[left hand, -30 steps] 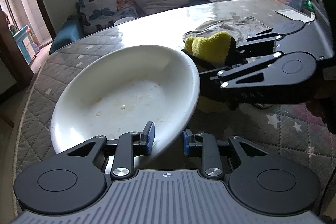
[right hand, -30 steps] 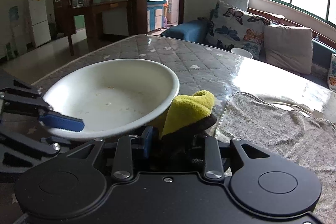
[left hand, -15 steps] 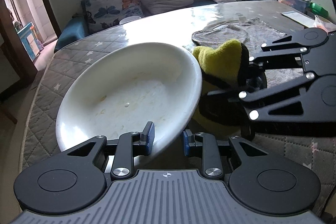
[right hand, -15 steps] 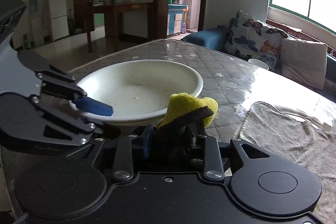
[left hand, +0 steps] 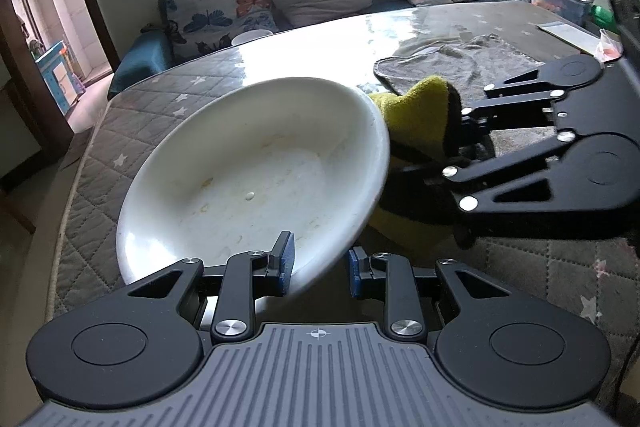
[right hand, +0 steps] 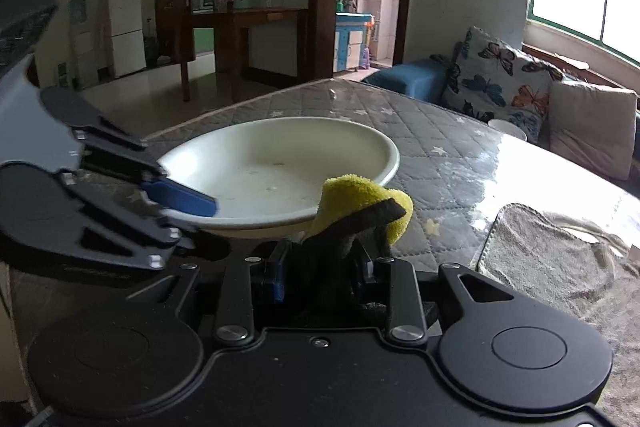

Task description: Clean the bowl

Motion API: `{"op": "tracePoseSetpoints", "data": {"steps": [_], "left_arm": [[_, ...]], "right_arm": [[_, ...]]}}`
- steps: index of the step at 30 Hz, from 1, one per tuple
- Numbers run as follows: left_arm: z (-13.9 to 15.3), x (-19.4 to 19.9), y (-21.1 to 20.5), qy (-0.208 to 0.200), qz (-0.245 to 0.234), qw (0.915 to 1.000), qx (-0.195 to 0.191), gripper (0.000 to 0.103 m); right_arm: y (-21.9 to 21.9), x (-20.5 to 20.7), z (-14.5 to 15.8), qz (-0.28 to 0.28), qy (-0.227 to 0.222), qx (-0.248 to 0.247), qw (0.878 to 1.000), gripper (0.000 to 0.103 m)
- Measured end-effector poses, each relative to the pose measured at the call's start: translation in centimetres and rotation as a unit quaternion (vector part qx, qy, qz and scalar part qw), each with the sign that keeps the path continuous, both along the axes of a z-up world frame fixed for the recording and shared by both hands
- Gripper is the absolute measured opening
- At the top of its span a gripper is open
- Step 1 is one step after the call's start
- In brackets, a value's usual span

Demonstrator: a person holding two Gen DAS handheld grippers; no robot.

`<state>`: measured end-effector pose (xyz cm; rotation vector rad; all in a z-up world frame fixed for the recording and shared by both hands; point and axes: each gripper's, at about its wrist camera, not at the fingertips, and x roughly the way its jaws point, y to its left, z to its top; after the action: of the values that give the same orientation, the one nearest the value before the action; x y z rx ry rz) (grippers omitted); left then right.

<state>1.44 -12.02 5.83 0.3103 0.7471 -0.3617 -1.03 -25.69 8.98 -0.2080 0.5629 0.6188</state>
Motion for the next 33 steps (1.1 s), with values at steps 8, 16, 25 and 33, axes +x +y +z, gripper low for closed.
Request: {"op": "tracePoseSetpoints", "data": {"steps": [8, 16, 25, 33], "left_arm": [[-0.6, -0.2, -0.4, 0.001, -0.007, 0.9999, 0.013, 0.028], [-1.3, -0.2, -1.0, 0.001, -0.01, 0.9997, 0.024, 0.028], [-1.3, 0.1, -1.7, 0.001, -0.009, 0.9995, 0.031, 0.028], [-1.5, 0.3, -3.2, -0.005, -0.026, 0.9987, 0.044, 0.028]], "right_arm": [[-0.1, 1.8, -1.6, -0.03, 0.027, -0.004, 0.999, 0.034], [-0.8, 2.1, -1.7, -0.039, 0.04, 0.026, 0.998, 0.05], [-0.6, 2.9, -2.5, -0.039, 0.044, 0.024, 0.998, 0.053], [-1.1, 2.6, -2.2, -0.026, 0.046, 0.035, 0.998, 0.03]]}}
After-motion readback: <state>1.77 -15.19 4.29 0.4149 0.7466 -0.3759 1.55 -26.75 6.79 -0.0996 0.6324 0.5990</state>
